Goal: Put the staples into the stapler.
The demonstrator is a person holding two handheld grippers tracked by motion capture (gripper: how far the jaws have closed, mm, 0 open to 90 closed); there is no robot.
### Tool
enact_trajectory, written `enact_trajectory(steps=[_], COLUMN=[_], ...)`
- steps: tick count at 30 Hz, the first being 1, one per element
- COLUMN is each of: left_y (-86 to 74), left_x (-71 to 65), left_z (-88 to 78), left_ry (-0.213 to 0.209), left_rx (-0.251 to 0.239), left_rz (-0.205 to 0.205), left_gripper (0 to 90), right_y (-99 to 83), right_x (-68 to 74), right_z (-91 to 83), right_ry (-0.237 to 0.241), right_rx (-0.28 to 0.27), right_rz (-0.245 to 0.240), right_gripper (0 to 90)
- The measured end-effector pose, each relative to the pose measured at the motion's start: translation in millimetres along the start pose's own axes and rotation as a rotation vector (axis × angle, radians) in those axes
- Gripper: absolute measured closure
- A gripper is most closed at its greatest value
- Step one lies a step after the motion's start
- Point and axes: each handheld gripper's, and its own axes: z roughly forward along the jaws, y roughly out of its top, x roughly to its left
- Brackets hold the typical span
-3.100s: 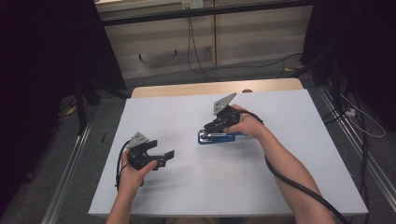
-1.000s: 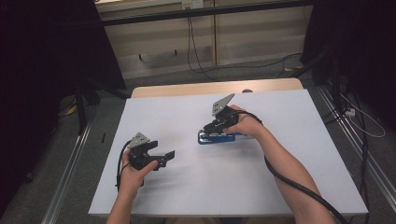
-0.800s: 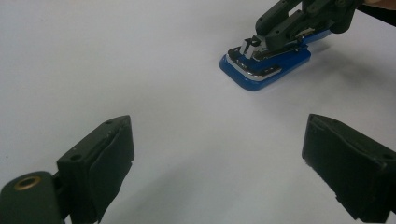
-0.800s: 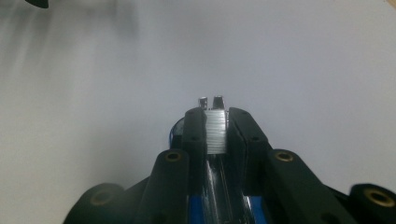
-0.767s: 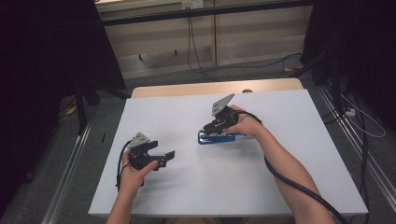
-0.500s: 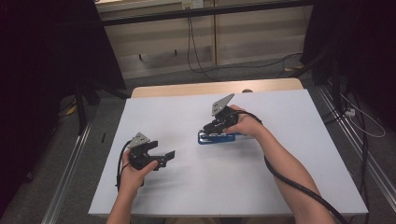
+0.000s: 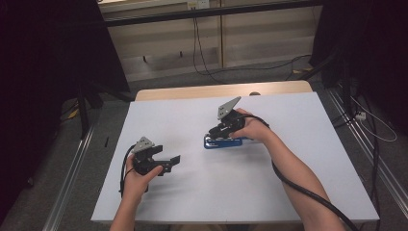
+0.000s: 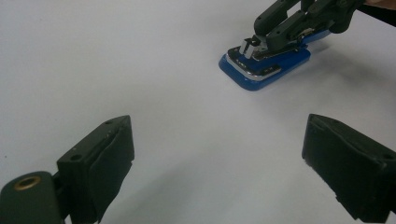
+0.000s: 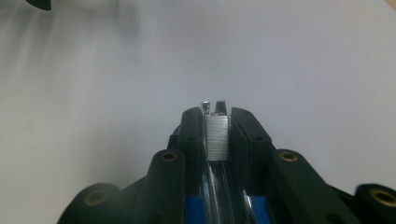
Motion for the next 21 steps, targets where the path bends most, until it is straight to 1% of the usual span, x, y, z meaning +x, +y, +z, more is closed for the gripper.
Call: enact_trajectory(steps=[7,13,17,21], left_y=[0.0,0.0,0.1,0.0], left_x=[0.0,0.0,0.2,-0.1], left_z=[0.1,0.2,0.0,0.2], left_ry=[-0.001,-0.002,0.000,-0.002], left_rx=[0.001,0.003,-0.003,-0.003], left_rz=[0.002,0.002,-0.001,-0.002], left_gripper=[9.3,9.2,9.3,9.3], right_y=[0.5,-0.2,-0.2,0.6], right_x=[0.7,0.0,-0.3,-1.0], right_z=[1.3,0.7,-0.5,-3.0], right_ry=[-0.001,-0.011,-0.011,-0.010], right_rx=[0.002,0.006,0.003,-0.008], right_rz=[-0.003,-0.014,-0.018,-0.012], right_gripper=[73.7,78.7,79.0,79.0])
